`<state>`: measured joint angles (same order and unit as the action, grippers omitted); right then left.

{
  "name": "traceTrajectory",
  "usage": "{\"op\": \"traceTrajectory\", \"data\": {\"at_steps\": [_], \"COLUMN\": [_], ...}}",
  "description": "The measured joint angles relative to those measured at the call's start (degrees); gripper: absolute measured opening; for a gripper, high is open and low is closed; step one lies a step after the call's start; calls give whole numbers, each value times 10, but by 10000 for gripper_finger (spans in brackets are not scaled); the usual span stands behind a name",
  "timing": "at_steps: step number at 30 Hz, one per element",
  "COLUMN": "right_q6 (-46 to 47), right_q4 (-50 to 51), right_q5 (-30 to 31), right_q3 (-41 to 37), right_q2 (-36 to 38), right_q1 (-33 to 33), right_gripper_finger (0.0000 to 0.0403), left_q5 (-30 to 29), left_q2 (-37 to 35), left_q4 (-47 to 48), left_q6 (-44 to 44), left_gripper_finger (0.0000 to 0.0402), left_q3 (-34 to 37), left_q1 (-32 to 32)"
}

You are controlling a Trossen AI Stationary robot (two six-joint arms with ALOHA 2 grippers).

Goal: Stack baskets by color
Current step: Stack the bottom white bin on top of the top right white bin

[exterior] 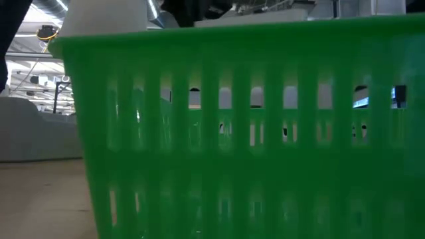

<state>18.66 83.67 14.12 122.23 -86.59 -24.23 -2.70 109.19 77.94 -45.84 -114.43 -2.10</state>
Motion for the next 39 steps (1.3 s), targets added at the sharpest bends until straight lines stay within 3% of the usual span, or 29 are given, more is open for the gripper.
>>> {"op": "traceTrajectory", "data": {"at_steps": [7, 12, 17, 23, 30, 39], "right_q6": [-118, -129, -126, -103, -150, -251], "right_q4": [35, 29, 25, -16, -32, -46], "right_q5": [-55, -58, -47, 34, 13, 38], "right_q3": [-20, -58, -95, -125, -153, -177], "right_q2": [-1, -2, -2, -2, -2, -2], "right_q1": [0, 2, 3, 9, 9, 9], "right_gripper_finger": [81, 81, 81, 81, 81, 76], "left_q5": [-1, -2, 16, 79, 88, 101], "left_q2": [0, 0, 0, 0, 0, 0], "left_q4": [42, 41, 41, 44, 65, 74], "left_q6": [-12, -27, -27, -27, -27, -28], "left_gripper_finger": [0, 0, 0, 0, 0, 0], "left_q3": [-23, -58, -99, -116, -115, -115], "left_q1": [15, 15, 15, 15, 15, 15]}}
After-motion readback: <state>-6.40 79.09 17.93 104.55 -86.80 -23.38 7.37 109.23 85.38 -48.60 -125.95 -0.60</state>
